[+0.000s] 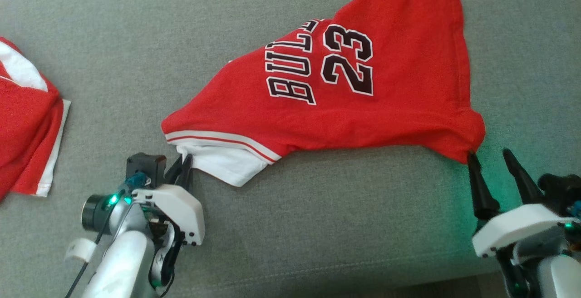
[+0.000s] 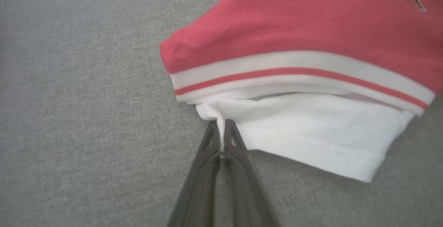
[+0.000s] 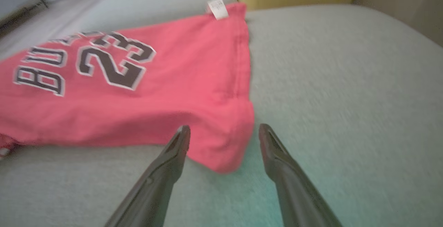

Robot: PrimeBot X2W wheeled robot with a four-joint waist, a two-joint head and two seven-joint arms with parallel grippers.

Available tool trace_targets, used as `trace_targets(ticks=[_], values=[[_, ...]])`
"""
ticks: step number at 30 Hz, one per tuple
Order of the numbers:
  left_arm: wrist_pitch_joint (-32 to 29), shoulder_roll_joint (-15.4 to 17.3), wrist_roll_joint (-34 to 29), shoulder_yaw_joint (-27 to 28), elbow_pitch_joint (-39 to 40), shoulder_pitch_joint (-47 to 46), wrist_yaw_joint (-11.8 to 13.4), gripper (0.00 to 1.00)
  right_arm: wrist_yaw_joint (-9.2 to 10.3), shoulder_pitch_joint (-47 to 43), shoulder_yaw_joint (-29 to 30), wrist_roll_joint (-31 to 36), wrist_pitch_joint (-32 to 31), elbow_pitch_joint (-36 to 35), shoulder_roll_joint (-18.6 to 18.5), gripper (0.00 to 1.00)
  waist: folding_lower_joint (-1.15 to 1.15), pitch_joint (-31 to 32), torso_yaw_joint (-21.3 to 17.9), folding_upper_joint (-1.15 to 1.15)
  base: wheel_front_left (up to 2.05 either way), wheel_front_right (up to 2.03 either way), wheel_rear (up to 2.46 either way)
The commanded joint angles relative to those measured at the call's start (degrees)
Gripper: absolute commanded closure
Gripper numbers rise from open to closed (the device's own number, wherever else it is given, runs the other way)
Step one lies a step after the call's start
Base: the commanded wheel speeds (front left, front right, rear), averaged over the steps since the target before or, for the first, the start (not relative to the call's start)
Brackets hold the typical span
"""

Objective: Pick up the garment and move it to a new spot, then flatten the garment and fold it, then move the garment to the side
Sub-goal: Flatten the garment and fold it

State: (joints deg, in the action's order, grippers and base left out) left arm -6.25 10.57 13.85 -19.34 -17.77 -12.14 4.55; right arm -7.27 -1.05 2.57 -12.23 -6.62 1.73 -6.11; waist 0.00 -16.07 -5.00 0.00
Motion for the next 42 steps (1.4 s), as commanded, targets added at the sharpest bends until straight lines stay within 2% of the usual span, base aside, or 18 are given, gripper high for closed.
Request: trace_targets(ticks=[1,15,16,17,18,19,23,28,36,42], values=[[-0.49,1.24,0.39,1.73,1.58,-0.43,0.50,1.00,-0.22,0.40,-0.68,-0.63,-0.72,-1.17,-1.08,0.00,0.00,-0.28,0.08,0.00,0.00,0.00,0.00],[1.39,1.62,0.17,1.49,4.99,-1.81,1.42,1.00,-0.22,6.35,-1.96,-4.16,-7.18,6.26,-2.50,0.00,0.00,-4.11,1.63,0.00,0.00,0.00,0.00],[2.28,1.62,0.15,1.61,5.38,-1.87,1.51,1.00,-0.22,6.72,-2.28,-4.47,-7.07,6.36,-2.61,0.29,0.00,-4.32,1.70,0.00,0.00,0.00,0.00],[3.27,1.54,0.17,1.77,5.89,-1.96,1.65,1.00,-0.22,7.01,-2.39,-4.64,-6.89,6.45,-2.70,0.84,0.00,-4.53,1.76,0.00,0.00,0.00,0.00],[3.27,1.54,0.17,1.77,5.89,-1.96,1.65,1.00,-0.22,7.01,-2.39,-4.64,-6.89,6.45,-2.70,0.84,0.00,-4.53,1.76,0.00,0.00,0.00,0.00],[3.98,1.50,0.15,1.85,6.24,-1.98,1.76,1.00,-0.22,7.10,-2.49,-4.86,-7.26,6.77,-2.80,1.00,0.00,-4.69,1.83,0.00,0.00,0.00,0.00],[7.23,1.42,0.37,2.42,7.84,-1.79,2.11,1.00,-0.22,7.03,-2.48,-6.39,-5.87,5.51,-3.40,1.00,0.00,-4.59,2.11,0.00,0.00,0.00,0.00],[10.76,1.65,0.89,3.86,12.58,-0.22,3.22,1.00,-0.22,5.73,-1.33,-6.97,-2.32,-1.28,-4.45,1.00,0.00,-2.43,1.95,0.00,0.00,0.00,0.00],[12.89,3.76,-0.87,6.46,32.22,0.88,6.02,1.00,-0.22,6.57,1.80,-4.91,-2.11,-16.79,-7.03,1.00,0.00,3.34,1.75,0.00,0.00,0.00,0.00],[13.18,5.57,-2.41,9.08,44.54,-5.64,6.41,1.00,-0.22,11.78,3.83,-4.36,-5.68,-26.81,-10.09,1.00,0.00,7.74,2.00,0.00,0.00,0.00,0.00]])
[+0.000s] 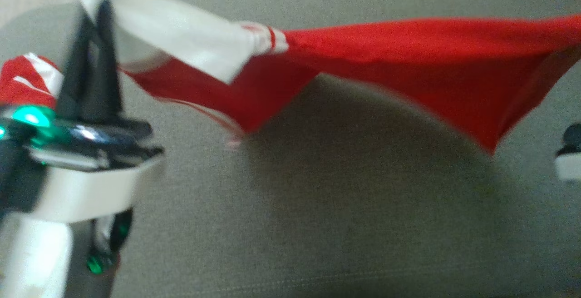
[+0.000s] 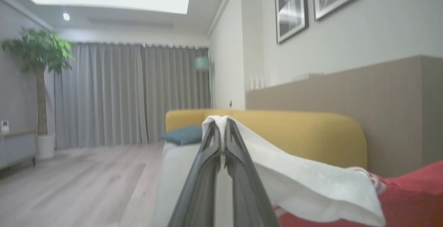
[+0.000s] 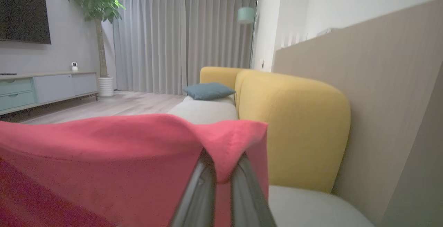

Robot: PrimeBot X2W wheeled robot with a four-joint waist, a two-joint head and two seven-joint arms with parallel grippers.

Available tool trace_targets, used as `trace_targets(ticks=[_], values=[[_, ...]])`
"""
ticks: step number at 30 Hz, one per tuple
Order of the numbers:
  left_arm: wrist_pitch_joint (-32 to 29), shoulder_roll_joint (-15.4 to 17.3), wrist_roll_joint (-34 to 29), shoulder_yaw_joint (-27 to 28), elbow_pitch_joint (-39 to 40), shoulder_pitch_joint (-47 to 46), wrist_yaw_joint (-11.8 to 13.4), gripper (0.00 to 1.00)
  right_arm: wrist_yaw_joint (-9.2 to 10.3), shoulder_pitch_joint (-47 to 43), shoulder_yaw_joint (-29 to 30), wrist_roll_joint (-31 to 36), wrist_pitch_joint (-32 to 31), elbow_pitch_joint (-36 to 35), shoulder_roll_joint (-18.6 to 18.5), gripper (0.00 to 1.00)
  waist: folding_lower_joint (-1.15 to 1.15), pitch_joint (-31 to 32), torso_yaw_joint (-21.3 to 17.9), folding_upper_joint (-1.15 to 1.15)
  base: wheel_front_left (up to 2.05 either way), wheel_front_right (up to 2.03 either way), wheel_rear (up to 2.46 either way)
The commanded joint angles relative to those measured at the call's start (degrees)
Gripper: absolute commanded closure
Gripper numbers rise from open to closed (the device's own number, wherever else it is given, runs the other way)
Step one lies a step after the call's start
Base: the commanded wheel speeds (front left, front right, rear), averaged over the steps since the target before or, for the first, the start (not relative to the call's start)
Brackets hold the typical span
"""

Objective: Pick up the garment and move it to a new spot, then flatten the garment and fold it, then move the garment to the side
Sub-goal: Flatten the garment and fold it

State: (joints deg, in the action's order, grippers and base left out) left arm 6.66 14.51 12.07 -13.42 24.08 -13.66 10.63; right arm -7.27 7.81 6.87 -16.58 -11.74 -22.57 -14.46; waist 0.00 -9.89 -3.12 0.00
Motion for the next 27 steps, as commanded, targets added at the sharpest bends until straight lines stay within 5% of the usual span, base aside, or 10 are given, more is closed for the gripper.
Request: trace_targets(ticks=[1,8,14,20,27], values=[[0.12,1.90,-0.95,3.52,4.22,-5.82,0.32,1.00,-0.22,4.08,-0.17,-0.28,-1.38,-3.59,-2.37,1.00,0.00,2.22,0.19,0.00,0.00,0.00,0.00],[-3.28,3.32,-1.93,4.21,8.20,-17.45,-0.87,1.00,-0.22,10.76,0.18,-2.84,-7.41,-6.68,-5.03,1.00,0.00,5.56,-0.18,0.00,0.00,0.00,0.00],[-4.95,1.98,0.76,2.65,0.98,-22.39,-2.28,1.00,-0.22,13.84,-1.24,-5.92,-9.58,-3.74,-4.10,1.00,0.00,5.40,-0.67,0.00,0.00,0.00,0.00],[-3.60,-0.24,3.33,1.70,-10.29,-27.55,-3.66,1.00,-0.22,19.57,-3.53,-9.17,-7.84,4.30,-3.03,1.00,0.00,3.02,-1.08,0.00,0.00,0.00,0.00],[3.57,-3.77,5.12,1.44,-35.04,-42.81,-6.69,1.00,-0.22,36.73,-10.01,-12.80,-0.22,24.93,-1.84,1.00,0.00,-0.99,-2.05,0.00,0.00,0.00,0.00]])
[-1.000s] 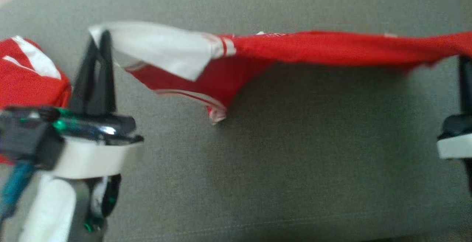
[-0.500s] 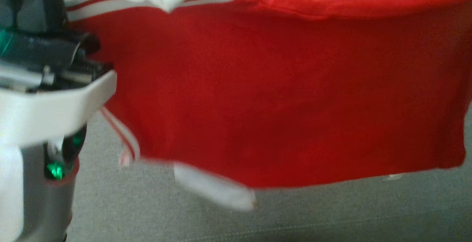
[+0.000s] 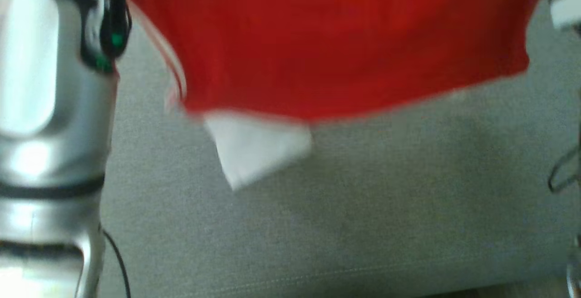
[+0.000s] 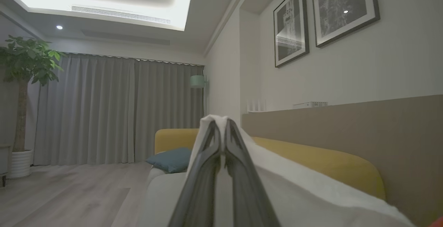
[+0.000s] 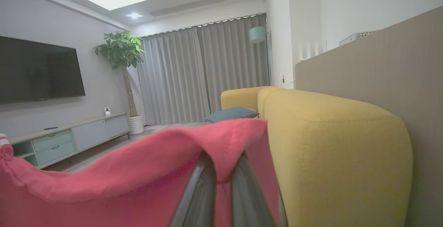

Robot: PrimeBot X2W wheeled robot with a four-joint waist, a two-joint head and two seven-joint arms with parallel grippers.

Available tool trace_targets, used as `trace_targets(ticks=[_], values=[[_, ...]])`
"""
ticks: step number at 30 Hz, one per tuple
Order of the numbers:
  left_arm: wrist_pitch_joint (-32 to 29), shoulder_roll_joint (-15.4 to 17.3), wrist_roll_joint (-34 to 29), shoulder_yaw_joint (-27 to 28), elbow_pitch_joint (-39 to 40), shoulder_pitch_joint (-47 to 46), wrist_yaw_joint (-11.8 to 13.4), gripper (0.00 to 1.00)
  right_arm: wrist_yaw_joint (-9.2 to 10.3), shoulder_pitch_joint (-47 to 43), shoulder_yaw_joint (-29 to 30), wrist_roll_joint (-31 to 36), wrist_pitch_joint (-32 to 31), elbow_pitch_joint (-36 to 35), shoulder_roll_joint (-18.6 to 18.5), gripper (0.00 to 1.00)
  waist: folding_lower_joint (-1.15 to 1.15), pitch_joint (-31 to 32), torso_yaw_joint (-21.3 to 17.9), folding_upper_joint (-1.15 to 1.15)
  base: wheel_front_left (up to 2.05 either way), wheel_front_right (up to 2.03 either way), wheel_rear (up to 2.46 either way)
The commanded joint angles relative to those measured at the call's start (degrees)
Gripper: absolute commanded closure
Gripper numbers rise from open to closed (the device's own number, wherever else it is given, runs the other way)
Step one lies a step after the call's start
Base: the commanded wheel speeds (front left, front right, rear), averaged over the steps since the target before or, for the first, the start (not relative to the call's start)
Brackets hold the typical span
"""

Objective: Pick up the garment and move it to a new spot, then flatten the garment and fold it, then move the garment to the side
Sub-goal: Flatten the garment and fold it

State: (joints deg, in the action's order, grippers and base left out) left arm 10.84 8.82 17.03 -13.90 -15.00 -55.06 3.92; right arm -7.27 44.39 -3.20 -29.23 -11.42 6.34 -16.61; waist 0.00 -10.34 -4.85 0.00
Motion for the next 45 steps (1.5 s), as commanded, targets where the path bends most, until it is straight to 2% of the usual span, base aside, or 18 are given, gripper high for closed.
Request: trace_targets(ticks=[1,6,11,16,21,25,30,33,38,45], values=[[0.71,1.55,0.06,1.98,0.54,-3.75,-0.32,1.00,-0.22,2.80,-1.21,-0.53,1.00,-0.72,0.66,1.00,0.00,-1.00,-0.44,0.00,0.00,0.00,0.00],[3.90,0.27,-1.19,2.97,-13.78,-14.64,-1.19,1.00,-0.22,15.08,-7.03,-1.35,11.53,14.98,2.51,1.00,0.00,-3.13,-0.84,0.00,0.00,0.00,0.00],[4.13,-1.99,-3.23,3.07,-22.01,-20.81,-2.14,1.00,-0.22,23.95,-12.96,-3.18,21.54,28.99,3.50,1.00,0.00,-7.10,0.28,0.00,0.00,0.00,0.00],[4.14,-4.56,-3.20,2.36,-31.32,-19.43,-3.05,1.00,-0.22,27.00,-19.45,-6.30,23.66,41.94,4.48,1.00,0.00,-11.29,1.71,0.00,0.00,0.00,0.00],[4.15,-5.56,-2.36,2.20,-38.56,-15.33,-3.06,1.00,-0.22,26.90,-25.56,-9.77,22.44,50.19,6.66,1.00,0.00,-14.12,1.72,0.00,0.00,0.00,0.00],[4.15,-5.77,-1.99,2.63,-40.87,-12.72,-2.99,1.00,-0.22,25.83,-29.49,-12.27,23.06,52.86,7.34,1.00,0.00,-14.99,1.42,0.00,0.00,0.00,0.00],[4.15,-5.83,-2.63,3.56,-39.46,-9.00,-2.76,1.00,-0.22,22.67,-33.79,-14.58,25.13,52.58,6.59,1.00,0.00,-13.72,1.11,0.00,0.00,0.00,0.00],[4.16,-5.86,-2.76,4.67,-36.22,-4.86,-2.50,1.00,-0.22,18.62,-35.99,-15.60,25.90,51.29,5.82,1.00,0.00,-11.71,1.08,0.00,0.00,0.00,0.00],[4.16,-5.89,-2.56,6.35,-30.07,3.67,-2.78,1.00,-0.22,10.97,-36.43,-18.92,26.26,48.49,4.75,1.00,0.00,-8.60,0.93,0.00,0.00,0.00,0.00],[4.16,-4.94,-4.17,7.49,-18.59,22.15,-2.42,1.00,-0.22,-4.62,-36.49,-22.19,26.36,43.88,1.27,1.00,0.00,-2.86,1.23,0.00,0.00,0.00,0.00]])
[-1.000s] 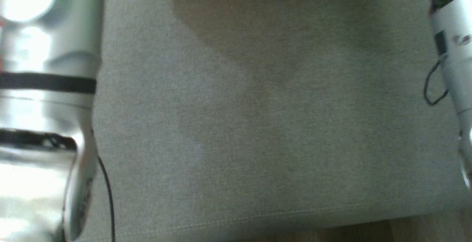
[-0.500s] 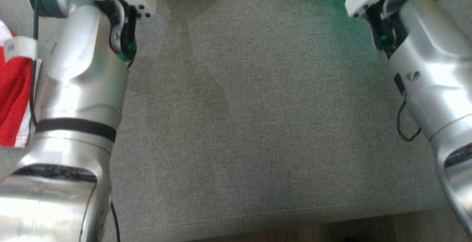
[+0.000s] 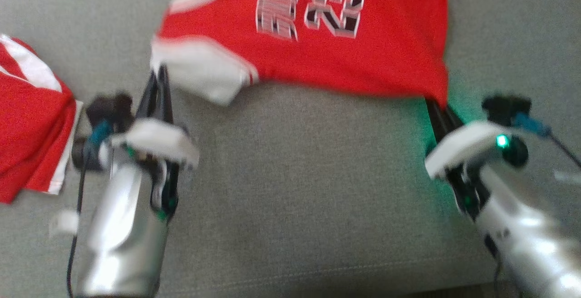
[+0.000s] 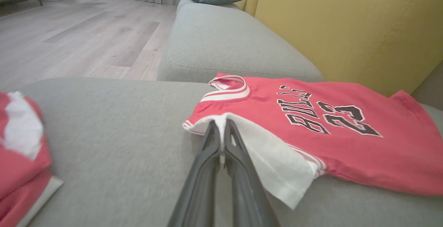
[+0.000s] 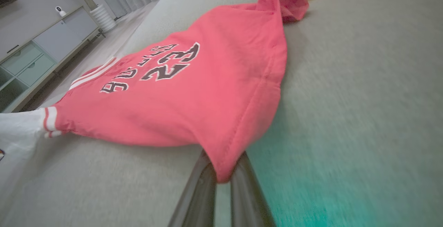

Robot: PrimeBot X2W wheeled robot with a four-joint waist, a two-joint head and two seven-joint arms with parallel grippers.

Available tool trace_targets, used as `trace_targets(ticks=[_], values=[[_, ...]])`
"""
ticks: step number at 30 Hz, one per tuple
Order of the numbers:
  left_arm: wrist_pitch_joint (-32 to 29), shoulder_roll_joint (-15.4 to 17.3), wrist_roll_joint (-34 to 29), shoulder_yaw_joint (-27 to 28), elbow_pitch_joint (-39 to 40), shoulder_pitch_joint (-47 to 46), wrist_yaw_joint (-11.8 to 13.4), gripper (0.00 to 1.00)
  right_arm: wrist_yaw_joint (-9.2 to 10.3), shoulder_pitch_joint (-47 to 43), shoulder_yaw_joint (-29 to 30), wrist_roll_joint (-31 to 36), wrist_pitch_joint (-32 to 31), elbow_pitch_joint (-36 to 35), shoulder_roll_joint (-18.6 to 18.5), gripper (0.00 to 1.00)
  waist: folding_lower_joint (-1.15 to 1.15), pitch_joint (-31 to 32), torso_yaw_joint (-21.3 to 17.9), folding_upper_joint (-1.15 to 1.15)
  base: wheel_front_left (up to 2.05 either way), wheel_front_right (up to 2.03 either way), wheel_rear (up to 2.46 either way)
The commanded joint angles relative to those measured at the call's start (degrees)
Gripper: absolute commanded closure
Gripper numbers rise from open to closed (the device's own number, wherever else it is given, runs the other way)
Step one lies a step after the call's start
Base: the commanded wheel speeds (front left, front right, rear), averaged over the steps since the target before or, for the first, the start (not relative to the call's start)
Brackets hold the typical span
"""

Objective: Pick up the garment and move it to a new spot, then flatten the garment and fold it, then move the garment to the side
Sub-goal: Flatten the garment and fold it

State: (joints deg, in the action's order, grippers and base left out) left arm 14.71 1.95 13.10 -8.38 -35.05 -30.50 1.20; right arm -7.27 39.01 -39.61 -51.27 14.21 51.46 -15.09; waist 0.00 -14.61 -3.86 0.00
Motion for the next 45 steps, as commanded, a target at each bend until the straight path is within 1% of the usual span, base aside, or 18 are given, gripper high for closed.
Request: trace_targets(ticks=[1,3,6,8,11,15,18,20,23,25,28,29,32,35,36,37,40,45], values=[[0.29,2.26,-0.30,2.13,3.01,0.23,0.44,1.00,-0.22,-1.36,0.16,-0.56,0.73,-1.93,-0.70,1.00,0.00,2.24,0.26,0.00,0.00,0.00,0.00],[0.29,2.95,-0.23,2.29,5.96,5.46,0.61,1.00,-0.22,-5.21,0.54,-0.43,0.47,-2.82,-1.84,1.00,0.00,3.79,0.34,0.00,0.00,0.00,0.00],[-1.10,4.06,-0.08,2.67,11.85,13.39,1.67,1.00,-0.22,-10.53,1.53,-0.06,-0.90,-4.70,-2.96,1.00,0.00,6.09,0.49,0.00,0.00,0.00,0.00],[-3.35,4.61,-0.04,2.81,17.14,18.68,2.67,1.00,-0.22,-13.85,2.75,0.44,-2.14,-6.08,-3.75,1.00,0.00,7.26,0.82,0.00,0.00,0.00,0.00],[-8.37,5.29,-0.10,2.97,26.52,26.76,4.68,1.00,-0.22,-18.50,5.39,1.83,-4.21,-8.64,-4.84,1.00,0.00,8.58,1.19,0.00,0.00,0.00,0.00],[-15.47,5.57,0.48,2.64,38.34,35.87,6.51,1.00,-0.22,-24.66,10.22,4.50,-8.36,-12.83,-5.80,1.00,0.00,9.81,1.78,0.00,0.00,0.00,0.00],[-19.93,5.53,0.82,2.04,45.23,40.79,7.60,1.00,-0.22,-29.40,14.69,7.22,-12.66,-17.01,-5.80,1.00,0.00,10.25,1.97,0.00,0.00,0.00,0.00],[-22.21,5.55,0.87,1.63,48.51,42.88,8.17,1.00,-0.22,-32.26,18.14,9.47,-15.90,-20.32,-5.38,1.00,0.00,10.11,1.86,0.00,0.00,0.00,0.00],[-24.35,5.86,0.84,1.32,51.10,43.82,8.53,1.00,-0.22,-35.79,23.55,13.23,-21.15,-25.85,-3.86,1.00,0.00,9.46,1.40,0.00,0.00,0.00,0.00],[-25.19,6.33,0.85,1.17,51.72,42.85,8.20,1.00,-0.22,-37.44,26.92,15.64,-24.90,-29.98,-2.33,1.00,0.00,8.77,1.04,0.00,0.00,0.00,0.00],[-27.24,7.17,1.83,0.93,50.43,39.71,6.84,1.00,-0.22,-38.69,31.35,18.94,-31.21,-35.96,0.11,1.00,0.00,7.44,0.45,0.00,0.00,0.00,0.00],[-28.87,7.65,3.22,0.99,48.61,36.44,5.57,1.00,-0.22,-38.56,33.71,20.46,-35.67,-39.69,1.60,1.00,0.00,6.38,-0.04,0.00,0.00,0.00,0.00],[-31.94,8.64,5.07,1.06,45.39,30.44,3.62,1.00,-0.22,-37.54,36.69,21.95,-42.36,-44.34,3.14,1.00,0.00,4.69,-0.75,0.00,0.00,0.00,0.00],[-34.67,9.38,6.77,1.34,42.24,24.01,2.11,1.00,-0.22,-34.95,38.59,22.33,-47.43,-47.67,4.04,1.00,0.00,2.67,-1.45,0.00,0.00,0.00,0.00],[-35.21,9.55,7.27,1.51,41.08,21.72,1.68,1.00,-0.22,-33.83,39.06,22.47,-48.61,-48.38,4.28,1.00,0.00,2.00,-1.63,0.00,0.00,0.00,0.00],[-35.21,9.55,7.27,1.51,41.08,21.72,1.68,1.00,-0.22,-33.83,39.06,22.47,-48.61,-48.38,4.28,1.00,0.00,2.00,-1.63,0.00,0.00,0.00,0.00],[-36.73,9.97,8.25,1.75,36.76,15.45,0.72,1.00,-0.22,-29.97,40.03,22.35,-50.91,-49.01,4.98,1.00,0.00,0.04,-2.12,0.00,0.00,0.00,0.00],[-35.54,9.89,9.05,1.88,28.38,7.14,-0.73,1.00,-0.22,-23.71,39.83,21.13,-51.49,-46.25,5.54,1.00,0.00,-2.69,-2.43,0.00,0.00,0.00,0.00]])
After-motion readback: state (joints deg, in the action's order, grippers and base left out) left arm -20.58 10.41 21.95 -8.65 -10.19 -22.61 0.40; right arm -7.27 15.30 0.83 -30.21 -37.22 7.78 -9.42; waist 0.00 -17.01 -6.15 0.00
